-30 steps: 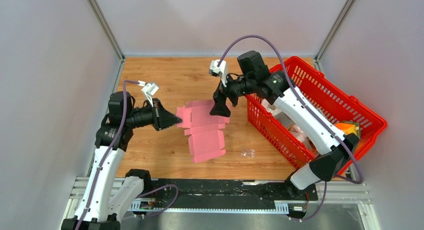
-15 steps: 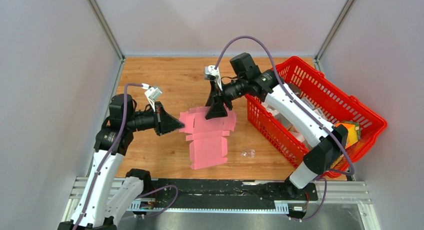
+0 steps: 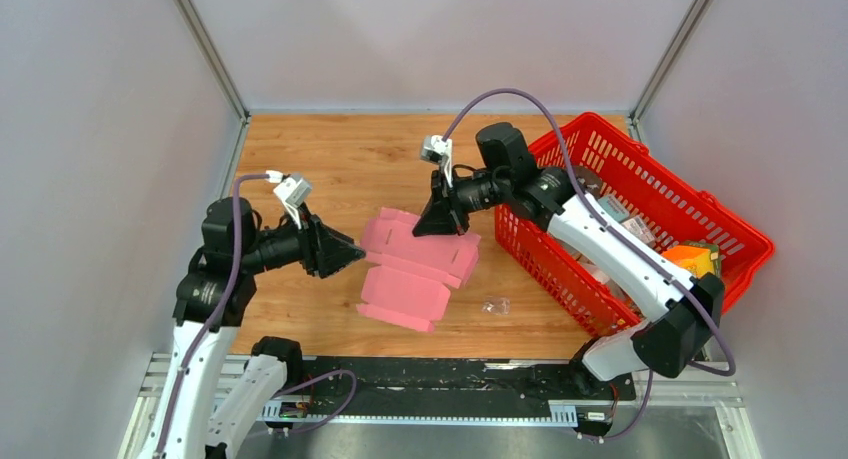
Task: Fold the paper box
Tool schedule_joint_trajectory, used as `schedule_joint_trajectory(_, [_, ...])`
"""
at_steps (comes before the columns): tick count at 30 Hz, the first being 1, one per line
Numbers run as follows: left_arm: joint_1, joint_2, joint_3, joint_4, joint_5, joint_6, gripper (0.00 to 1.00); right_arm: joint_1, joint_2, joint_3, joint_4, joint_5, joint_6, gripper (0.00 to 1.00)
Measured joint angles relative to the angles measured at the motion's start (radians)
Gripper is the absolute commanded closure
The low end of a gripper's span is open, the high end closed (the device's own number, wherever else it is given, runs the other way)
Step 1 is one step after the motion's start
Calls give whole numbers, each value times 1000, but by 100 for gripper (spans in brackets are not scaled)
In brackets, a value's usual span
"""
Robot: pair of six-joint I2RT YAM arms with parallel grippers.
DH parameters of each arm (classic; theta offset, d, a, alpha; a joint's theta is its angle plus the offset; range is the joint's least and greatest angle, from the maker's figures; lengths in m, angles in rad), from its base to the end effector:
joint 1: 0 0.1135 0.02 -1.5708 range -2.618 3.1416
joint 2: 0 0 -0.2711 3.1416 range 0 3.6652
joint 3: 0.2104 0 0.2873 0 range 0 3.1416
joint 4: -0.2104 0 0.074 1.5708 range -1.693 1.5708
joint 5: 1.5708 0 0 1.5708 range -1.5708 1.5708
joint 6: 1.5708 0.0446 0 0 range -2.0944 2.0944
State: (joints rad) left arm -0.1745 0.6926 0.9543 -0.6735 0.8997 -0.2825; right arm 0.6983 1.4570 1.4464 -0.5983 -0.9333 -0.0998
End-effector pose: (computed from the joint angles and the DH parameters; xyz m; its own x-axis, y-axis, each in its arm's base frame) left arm 0.1520 -0.0623 0.3765 -0.6057 -0.0692 -0.7927 0.6726 0.4878 -0.5565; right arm 0.2475 0.2546 0.3824 -0.3475 -0.3691 -0.8620 -0.9268 -0.0047 0.3756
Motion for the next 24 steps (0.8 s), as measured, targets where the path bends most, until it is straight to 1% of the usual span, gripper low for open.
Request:
schedule_joint_trajectory(3, [0, -60, 36, -16, -105, -21, 36, 0, -33, -1, 2, 125, 62, 100])
schedule_joint_trajectory(5, [-8, -85, 87, -23, -169, -51, 36, -1, -59, -5, 2, 211, 105, 100])
schedule_joint_trajectory(6, [-22, -87, 99, -22, -178, -56, 36, -2, -68, -7, 2, 239, 119, 100])
schedule_joint_trajectory(7, [-56, -78, 132, -26, -218, -74, 36, -2, -77, -8, 1, 266, 135, 100])
schedule_joint_trajectory(8, [-101, -61, 161, -25, -250, -85, 36, -2, -85, -8, 2, 290, 151, 100])
schedule_joint_trajectory(12, [-345, 57, 287, -41, -461, -108, 37, -2, -110, -27, 13, 343, 196, 100])
schedule_joint_trajectory(14, [-414, 132, 348, -43, -542, -114, 36, -2, -116, -39, 12, 362, 209, 100])
schedule_joint_trajectory(16, [-441, 193, 388, -42, -600, -116, 34, -2, -117, -47, 10, 375, 216, 100])
schedule_joint_trajectory(19, [-474, 280, 431, -36, -653, -108, 34, -2, -118, -57, 7, 378, 227, 100])
schedule_joint_trajectory(21, [-484, 332, 444, -33, -661, -97, 37, -2, -119, -58, 6, 374, 232, 100])
schedule_joint_trajectory(24, [-487, 402, 476, -35, -647, -79, 39, -2, -129, -58, 6, 363, 234, 100])
